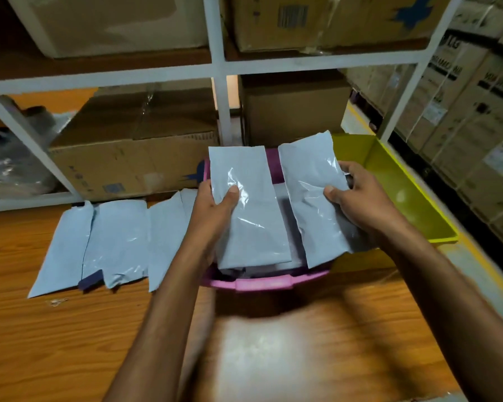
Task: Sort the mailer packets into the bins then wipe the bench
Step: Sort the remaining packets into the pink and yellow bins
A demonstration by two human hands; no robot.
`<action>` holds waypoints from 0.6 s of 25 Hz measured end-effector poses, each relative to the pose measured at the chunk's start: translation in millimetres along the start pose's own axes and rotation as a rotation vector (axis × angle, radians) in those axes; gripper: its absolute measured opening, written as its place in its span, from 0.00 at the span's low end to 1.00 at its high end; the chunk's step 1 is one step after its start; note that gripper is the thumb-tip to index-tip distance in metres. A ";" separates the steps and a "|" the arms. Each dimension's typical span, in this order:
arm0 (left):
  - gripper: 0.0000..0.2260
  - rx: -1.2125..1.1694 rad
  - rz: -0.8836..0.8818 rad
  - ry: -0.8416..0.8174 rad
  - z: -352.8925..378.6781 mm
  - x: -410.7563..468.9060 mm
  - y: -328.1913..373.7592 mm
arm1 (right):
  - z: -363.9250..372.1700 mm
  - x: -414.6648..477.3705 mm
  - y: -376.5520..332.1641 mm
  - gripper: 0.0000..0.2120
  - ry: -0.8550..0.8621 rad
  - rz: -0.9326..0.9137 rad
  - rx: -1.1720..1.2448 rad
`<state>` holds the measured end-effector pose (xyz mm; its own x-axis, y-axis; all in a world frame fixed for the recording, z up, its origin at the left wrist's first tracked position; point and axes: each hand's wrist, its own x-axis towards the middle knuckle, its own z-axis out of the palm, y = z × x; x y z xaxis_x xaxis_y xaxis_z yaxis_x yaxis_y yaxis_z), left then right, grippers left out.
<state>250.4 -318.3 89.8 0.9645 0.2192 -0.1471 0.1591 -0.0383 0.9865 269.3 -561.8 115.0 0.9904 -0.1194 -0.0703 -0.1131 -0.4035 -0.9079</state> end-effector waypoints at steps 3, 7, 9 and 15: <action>0.15 0.046 -0.004 -0.026 14.1 3.6 1.1 | -8.5 3.0 6.6 0.20 -0.006 0.024 0.034; 0.13 0.072 0.012 -0.067 19.1 12.6 4.9 | -14.5 -0.3 5.6 0.17 0.032 0.060 0.096; 0.14 0.083 0.026 -0.060 12.9 16.1 5.5 | -14.1 -1.3 1.4 0.16 0.023 0.076 0.147; 0.18 0.232 0.066 -0.001 -26.4 29.3 1.3 | 9.2 0.8 -4.9 0.18 0.092 0.059 0.112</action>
<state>273.3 -286.2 88.7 0.9747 0.2078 -0.0825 0.1392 -0.2755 0.9512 271.4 -551.6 115.6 0.9701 -0.2245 -0.0917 -0.1564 -0.2901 -0.9441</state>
